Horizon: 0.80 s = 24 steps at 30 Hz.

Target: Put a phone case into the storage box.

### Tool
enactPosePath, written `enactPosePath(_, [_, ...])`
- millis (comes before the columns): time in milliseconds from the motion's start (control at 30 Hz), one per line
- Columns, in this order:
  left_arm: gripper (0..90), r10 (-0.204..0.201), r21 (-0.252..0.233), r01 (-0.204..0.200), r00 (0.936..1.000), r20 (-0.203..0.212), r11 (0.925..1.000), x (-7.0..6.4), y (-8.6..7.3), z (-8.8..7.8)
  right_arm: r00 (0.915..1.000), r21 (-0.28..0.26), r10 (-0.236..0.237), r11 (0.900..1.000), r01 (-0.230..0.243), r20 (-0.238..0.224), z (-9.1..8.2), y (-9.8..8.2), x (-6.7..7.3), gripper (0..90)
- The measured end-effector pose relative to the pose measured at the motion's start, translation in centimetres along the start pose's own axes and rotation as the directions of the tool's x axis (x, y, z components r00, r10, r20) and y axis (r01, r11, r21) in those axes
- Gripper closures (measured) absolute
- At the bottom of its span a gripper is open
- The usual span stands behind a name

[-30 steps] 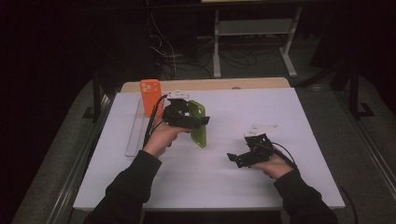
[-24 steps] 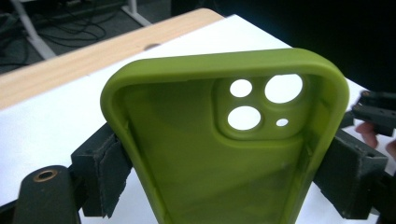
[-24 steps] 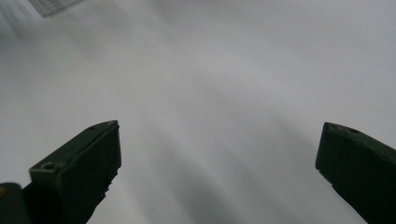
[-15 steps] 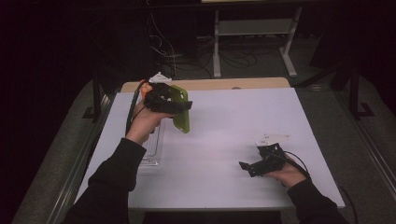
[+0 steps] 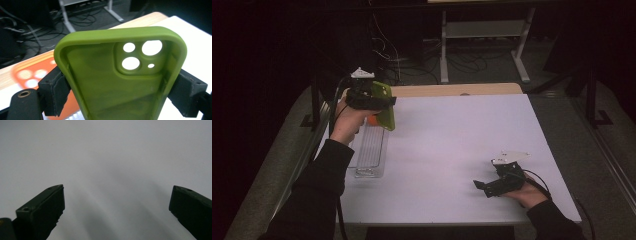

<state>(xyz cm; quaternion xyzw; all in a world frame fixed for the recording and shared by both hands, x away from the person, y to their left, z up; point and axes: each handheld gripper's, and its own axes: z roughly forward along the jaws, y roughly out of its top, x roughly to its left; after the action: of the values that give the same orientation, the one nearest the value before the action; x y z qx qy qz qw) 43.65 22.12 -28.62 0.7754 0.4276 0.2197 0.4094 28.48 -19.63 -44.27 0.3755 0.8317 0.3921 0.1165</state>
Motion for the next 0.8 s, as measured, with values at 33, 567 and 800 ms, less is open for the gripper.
enactPosePath(33, [14.5,0.001,0.007,-0.001,0.9999,-0.017,1.0,0.3,0.0,0.1,0.9998,0.001,-0.021,1.0,0.021,0.002,0.0,-0.1,-0.1,0.0])
enactPosePath(567, [14.4,-0.068,0.07,0.081,0.9812,-0.181,0.9942,3.3,-1.0,2.6,0.9998,0.0,-0.019,1.0,0.019,-0.004,-0.1,-0.1,-0.1,0.0])
enactPosePath(800, [14.3,-0.102,0.077,0.122,0.9695,-0.223,0.9896,4.1,-1.6,3.7,0.9998,-0.003,-0.019,1.0,0.019,-0.006,-0.2,0.0,-0.1,0.0])
